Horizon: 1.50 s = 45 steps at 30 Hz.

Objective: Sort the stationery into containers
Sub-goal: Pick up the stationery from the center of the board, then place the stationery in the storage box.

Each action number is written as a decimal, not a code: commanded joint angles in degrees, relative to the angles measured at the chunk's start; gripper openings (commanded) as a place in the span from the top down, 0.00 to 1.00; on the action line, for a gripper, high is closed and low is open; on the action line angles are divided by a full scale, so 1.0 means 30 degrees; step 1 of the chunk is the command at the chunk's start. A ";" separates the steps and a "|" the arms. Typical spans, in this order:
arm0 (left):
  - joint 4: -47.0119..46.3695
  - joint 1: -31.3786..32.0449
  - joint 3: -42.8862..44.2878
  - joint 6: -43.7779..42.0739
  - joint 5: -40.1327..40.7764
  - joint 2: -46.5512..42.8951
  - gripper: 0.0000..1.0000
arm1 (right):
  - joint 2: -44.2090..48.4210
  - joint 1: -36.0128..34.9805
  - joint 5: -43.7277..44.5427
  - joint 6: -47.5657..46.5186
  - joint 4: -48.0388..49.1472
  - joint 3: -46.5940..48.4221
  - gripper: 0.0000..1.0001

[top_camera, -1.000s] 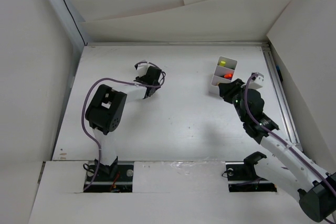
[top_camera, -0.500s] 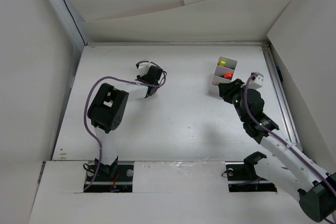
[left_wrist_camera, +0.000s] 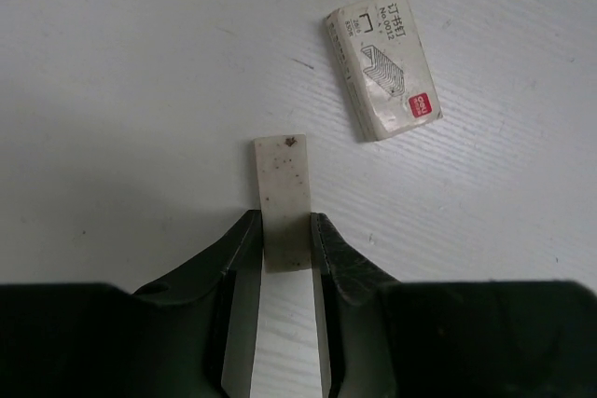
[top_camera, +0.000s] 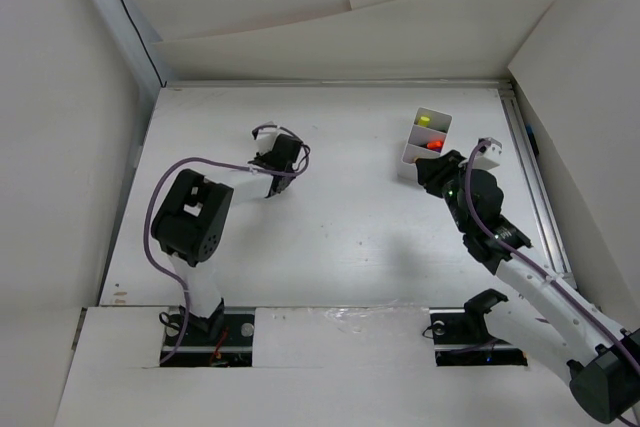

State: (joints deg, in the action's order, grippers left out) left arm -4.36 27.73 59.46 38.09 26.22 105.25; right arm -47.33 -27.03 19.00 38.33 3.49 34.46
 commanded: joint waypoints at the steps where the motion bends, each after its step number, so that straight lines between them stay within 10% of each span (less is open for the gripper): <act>1: 0.0137 -0.0072 -0.0629 -0.0303 -0.0419 -0.2556 0.90 | 0.0220 -0.0044 -0.0007 -0.0266 0.0977 0.0877 0.63; 12: -0.2033 0.1621 -0.0083 -0.0478 -0.5894 -0.5437 0.90 | 0.3676 -0.0044 0.2744 0.0467 0.0977 -0.0353 0.62; 30: 0.0454 0.6022 1.5267 -0.1418 -1.1607 0.5635 0.89 | 0.5611 -0.0044 0.5089 0.1463 0.0186 -0.0968 0.61; 45: 0.1393 0.6578 1.8500 -0.2000 -1.3661 0.8861 0.84 | 0.5435 -0.0044 0.4710 0.1463 0.0186 -0.0968 0.60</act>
State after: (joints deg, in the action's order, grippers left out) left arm 0.40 46.96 111.22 33.54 -13.34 132.29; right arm -31.14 -27.00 32.80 42.33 3.22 31.68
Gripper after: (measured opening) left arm 0.202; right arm 0.403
